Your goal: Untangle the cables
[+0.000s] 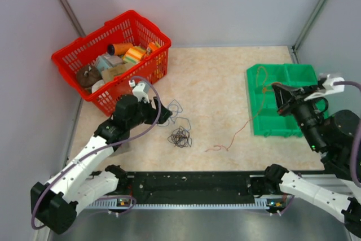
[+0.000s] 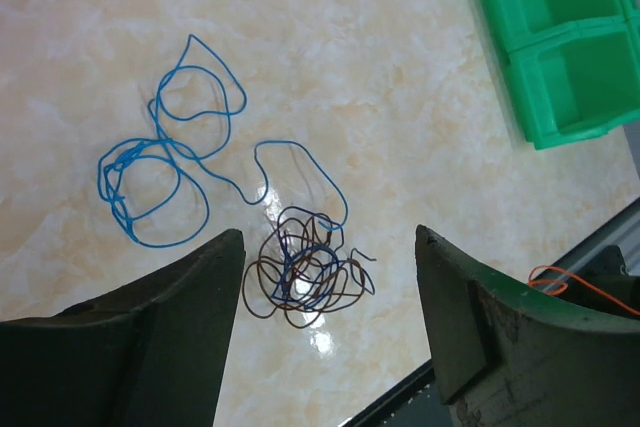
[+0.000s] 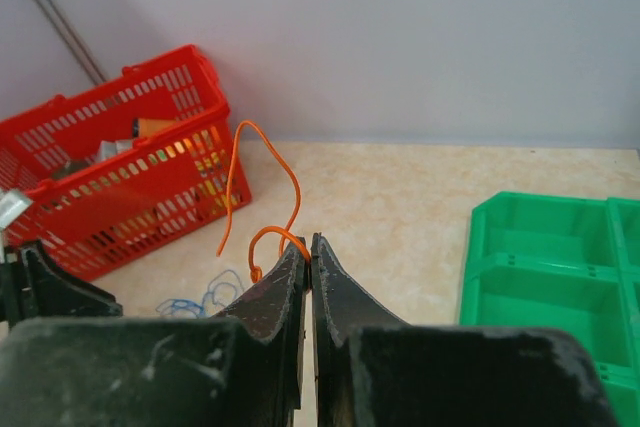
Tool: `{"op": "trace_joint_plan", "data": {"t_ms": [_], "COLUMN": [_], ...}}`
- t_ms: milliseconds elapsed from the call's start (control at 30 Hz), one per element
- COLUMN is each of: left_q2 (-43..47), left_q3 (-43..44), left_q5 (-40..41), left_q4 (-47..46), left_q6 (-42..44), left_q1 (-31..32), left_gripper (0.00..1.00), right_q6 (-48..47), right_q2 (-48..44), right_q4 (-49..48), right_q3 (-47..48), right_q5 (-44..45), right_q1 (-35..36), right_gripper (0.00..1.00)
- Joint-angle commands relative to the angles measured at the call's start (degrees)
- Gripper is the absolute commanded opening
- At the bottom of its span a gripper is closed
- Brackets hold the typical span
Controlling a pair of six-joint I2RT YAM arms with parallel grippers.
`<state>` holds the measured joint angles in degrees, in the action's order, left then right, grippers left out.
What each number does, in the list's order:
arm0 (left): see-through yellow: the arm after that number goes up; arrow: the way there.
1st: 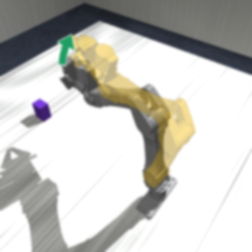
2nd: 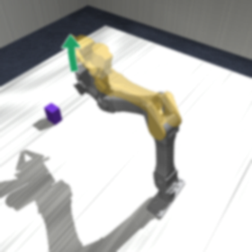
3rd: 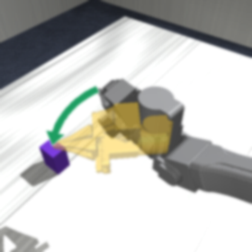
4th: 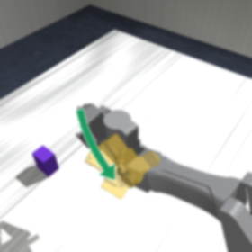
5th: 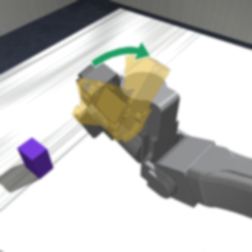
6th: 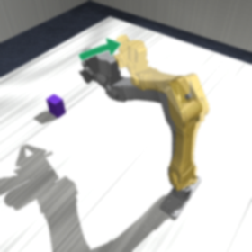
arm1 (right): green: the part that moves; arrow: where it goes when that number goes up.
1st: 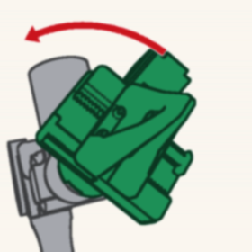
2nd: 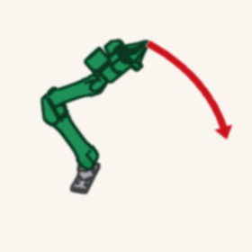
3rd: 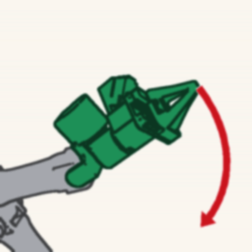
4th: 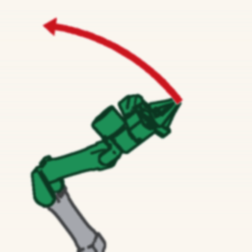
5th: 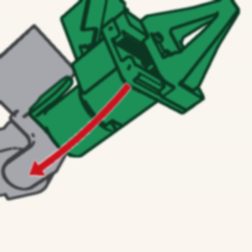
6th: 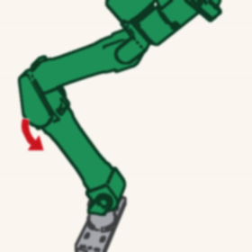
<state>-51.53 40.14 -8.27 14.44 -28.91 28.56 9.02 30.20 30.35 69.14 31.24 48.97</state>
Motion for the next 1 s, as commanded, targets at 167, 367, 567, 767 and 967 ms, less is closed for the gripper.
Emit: {"op": "trace_joint_plan", "data": {"t_ms": [167,367,567,767,967], "left_q2": [2.5,5.1,7.1,6.9,6.5], "left_q3": [-2.4,-4.0,-3.8,-2.8,-2.2], "left_q5": [-8.2,-8.9,-8.3,-8.8,-9.6], "left_q4": [-1.3,-1.3,0.4,0.5,0.1], "left_q6": [-0.9,-1.1,0.0,0.4,0.6], "left_q1": [0.3,0.4,0.3,0.4,0.4], "left_gripper": [0.73,0.73,0.73,0.73,0.73], "right_q6": [-11.4,-10.3,-11.2,-11.4,-9.9], "right_q2": [17.2,25.4,26.8,26.8,26.8], "right_q4": [-0.5,7.3,9.7,10.2,11.9], "right_q3": [10.2,21.7,24.5,24.9,30.7], "right_q5": [20.1,16.8,18.7,19.9,16.7], "right_q1": [-0.3,-14.4,-21.0,-25.2,-25.4], "right_gripper": [0.00,0.00,0.00,0.00,0.00]}}
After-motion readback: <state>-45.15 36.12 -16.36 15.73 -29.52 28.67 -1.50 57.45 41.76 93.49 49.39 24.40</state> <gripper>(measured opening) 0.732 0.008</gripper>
